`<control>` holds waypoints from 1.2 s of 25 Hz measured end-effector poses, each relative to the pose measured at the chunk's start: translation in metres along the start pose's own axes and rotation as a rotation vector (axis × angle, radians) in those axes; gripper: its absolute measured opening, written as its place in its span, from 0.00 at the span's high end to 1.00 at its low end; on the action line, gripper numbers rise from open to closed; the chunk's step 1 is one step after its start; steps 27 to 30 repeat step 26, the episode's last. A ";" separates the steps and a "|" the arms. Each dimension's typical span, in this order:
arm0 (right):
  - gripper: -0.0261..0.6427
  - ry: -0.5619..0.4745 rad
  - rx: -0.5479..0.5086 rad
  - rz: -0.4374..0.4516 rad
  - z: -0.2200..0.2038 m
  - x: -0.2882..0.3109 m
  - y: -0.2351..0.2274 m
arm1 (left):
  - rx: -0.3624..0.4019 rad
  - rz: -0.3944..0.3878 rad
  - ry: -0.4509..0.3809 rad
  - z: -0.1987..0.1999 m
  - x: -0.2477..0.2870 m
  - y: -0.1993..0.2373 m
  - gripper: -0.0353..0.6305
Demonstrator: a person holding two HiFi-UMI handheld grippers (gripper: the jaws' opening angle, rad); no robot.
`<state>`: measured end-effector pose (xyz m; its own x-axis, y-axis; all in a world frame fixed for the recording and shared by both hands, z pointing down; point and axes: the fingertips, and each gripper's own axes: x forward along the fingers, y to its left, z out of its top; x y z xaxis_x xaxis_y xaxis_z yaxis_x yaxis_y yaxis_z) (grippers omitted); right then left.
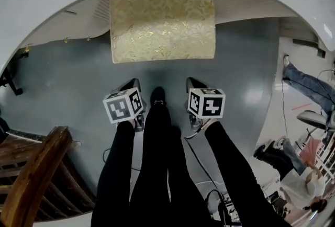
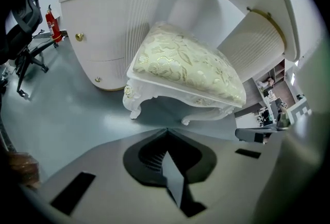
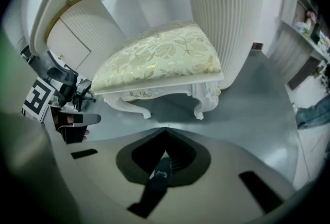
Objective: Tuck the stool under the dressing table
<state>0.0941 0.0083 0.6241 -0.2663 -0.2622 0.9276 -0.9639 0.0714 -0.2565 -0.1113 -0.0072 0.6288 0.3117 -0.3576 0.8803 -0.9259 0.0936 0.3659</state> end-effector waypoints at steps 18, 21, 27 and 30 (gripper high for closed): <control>0.95 -0.056 -0.171 0.016 -0.045 -0.058 0.020 | 0.005 0.009 0.004 -0.053 -0.056 0.003 0.94; 0.95 -0.059 -0.177 0.017 -0.050 -0.062 0.021 | 0.009 0.008 0.003 -0.057 -0.060 0.002 0.94; 0.95 -0.060 -0.185 0.011 -0.061 -0.072 0.020 | 0.006 0.007 -0.005 -0.062 -0.067 0.001 0.94; 0.95 -0.060 -0.185 0.011 -0.061 -0.072 0.020 | 0.006 0.007 -0.005 -0.062 -0.067 0.001 0.94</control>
